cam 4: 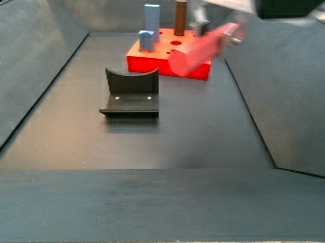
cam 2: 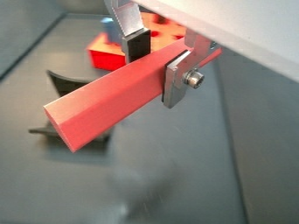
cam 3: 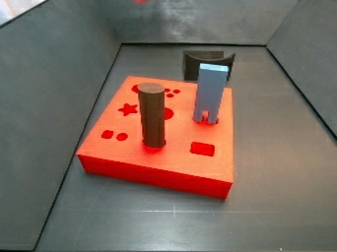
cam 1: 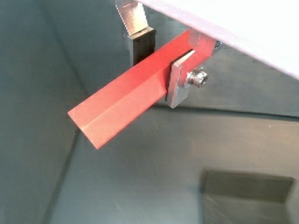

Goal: Pick up the hexagon object. Move up. Place the hexagon object on the fixture. Regrasp the hexagon object. Move to above the board. Insert the hexagon object.
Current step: Place the hexagon object on the fixture.

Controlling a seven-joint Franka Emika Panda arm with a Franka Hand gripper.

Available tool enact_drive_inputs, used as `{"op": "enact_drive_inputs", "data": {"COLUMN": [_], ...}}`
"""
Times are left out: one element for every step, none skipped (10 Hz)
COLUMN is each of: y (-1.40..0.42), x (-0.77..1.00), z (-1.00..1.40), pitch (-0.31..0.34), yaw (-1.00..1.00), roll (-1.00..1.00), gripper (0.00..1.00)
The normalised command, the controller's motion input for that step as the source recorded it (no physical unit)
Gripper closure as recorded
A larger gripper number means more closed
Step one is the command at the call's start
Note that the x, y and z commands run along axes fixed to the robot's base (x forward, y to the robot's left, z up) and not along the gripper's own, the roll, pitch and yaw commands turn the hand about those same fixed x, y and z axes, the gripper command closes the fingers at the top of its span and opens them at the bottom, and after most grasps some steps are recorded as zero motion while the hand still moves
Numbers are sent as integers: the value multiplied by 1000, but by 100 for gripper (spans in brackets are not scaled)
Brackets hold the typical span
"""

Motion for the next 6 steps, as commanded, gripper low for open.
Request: {"op": "enact_drive_inputs", "data": {"y": [-1000,-1000,-930,-821,-695,-470], "x": [900,957,1000,1000,1000,970], "z": [-57,-60,-61,-62,-54,-44], "pitch": [23,36,52,64,80,112], "yaw": [1000,1000,1000,1000,1000,1000], "roll": [88,93,106,120,140,182], "gripper": [100,100,100,100,100,100]}}
